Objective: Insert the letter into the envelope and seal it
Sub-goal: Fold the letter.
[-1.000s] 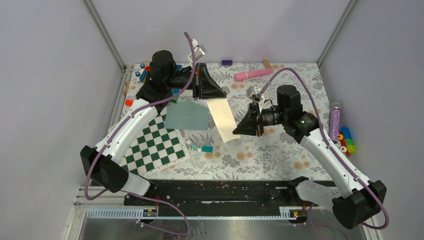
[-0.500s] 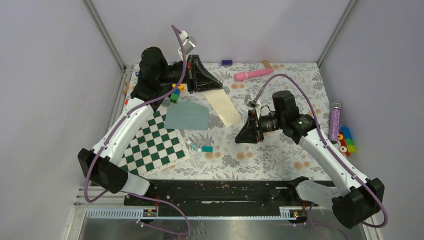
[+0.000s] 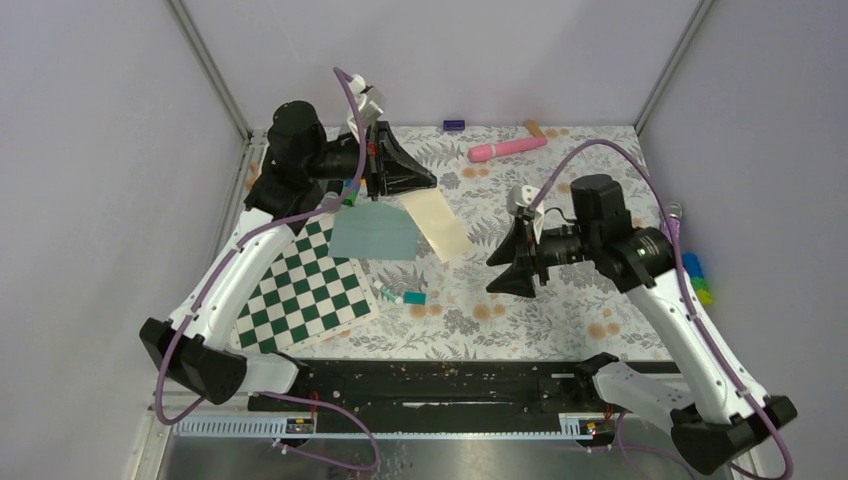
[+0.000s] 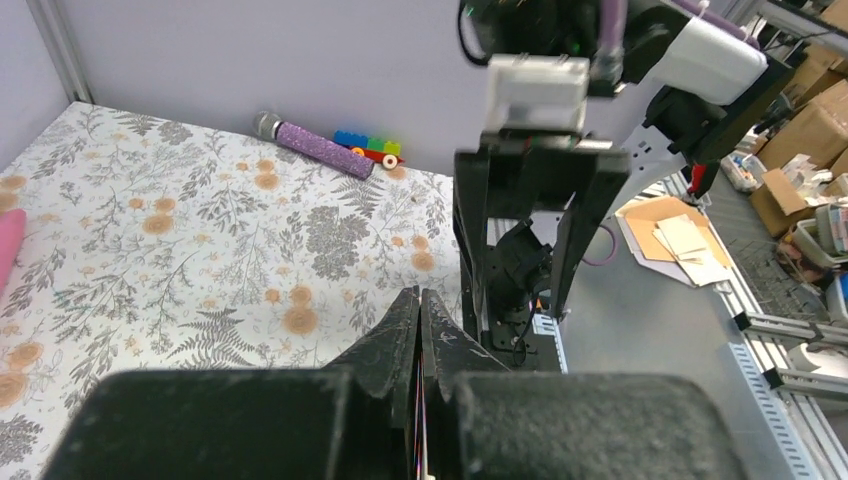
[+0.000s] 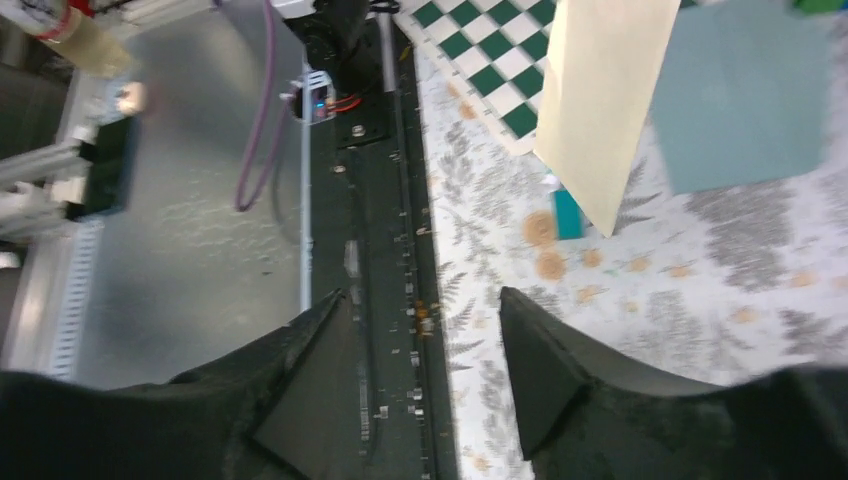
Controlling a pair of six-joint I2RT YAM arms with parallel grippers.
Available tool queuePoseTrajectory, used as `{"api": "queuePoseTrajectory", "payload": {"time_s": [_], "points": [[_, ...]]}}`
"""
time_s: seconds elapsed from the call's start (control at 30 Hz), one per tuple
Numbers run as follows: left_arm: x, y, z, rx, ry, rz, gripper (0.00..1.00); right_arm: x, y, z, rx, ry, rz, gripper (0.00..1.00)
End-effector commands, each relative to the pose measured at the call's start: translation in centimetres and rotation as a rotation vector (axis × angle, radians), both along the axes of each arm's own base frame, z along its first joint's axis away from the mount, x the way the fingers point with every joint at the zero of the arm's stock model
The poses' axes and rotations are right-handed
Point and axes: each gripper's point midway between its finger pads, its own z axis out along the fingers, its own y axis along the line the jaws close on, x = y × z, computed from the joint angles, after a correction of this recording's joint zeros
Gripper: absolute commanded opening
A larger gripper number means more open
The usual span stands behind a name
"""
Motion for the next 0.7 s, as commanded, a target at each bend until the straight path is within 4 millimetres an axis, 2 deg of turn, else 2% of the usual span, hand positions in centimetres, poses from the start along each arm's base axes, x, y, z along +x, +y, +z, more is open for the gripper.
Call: {"api": "queuePoseTrajectory", "payload": {"time_s": [0.0, 0.07, 0.13, 0.3, 0.53, 0.67], "points": [[-1.0, 0.1, -0.9, 0.019, -0.078, 0.014, 0.00, 2.0, -0.1, 3.3, 0.075, -0.160, -0.132, 0.69], [-1.4, -0.3, -1.6, 0.036, -0.080, 0.006, 0.00, 3.8, 0.5, 4.3, 0.135, -0.194, -0.203, 0.74], [-2.0, -0.8, -2.4, 0.050, -0.070, -0.010, 0.00, 4.9, 1.2, 4.9, 0.174, -0.177, -0.228, 0.76], [-3.0, -1.9, -3.7, 0.071, -0.050, -0.048, 0.00, 7.1, 3.3, 3.6, 0.178, -0.024, -0.220, 0.81], [-3.3, -3.1, -5.2, 0.094, -0.024, -0.082, 0.00, 7.0, 4.8, 1.6, 0.159, 0.066, -0.158, 0.80], [-3.2, -3.5, -5.5, 0.099, -0.017, -0.085, 0.00, 5.9, 5.1, 0.8, 0.163, 0.103, -0.095, 0.67]]}}
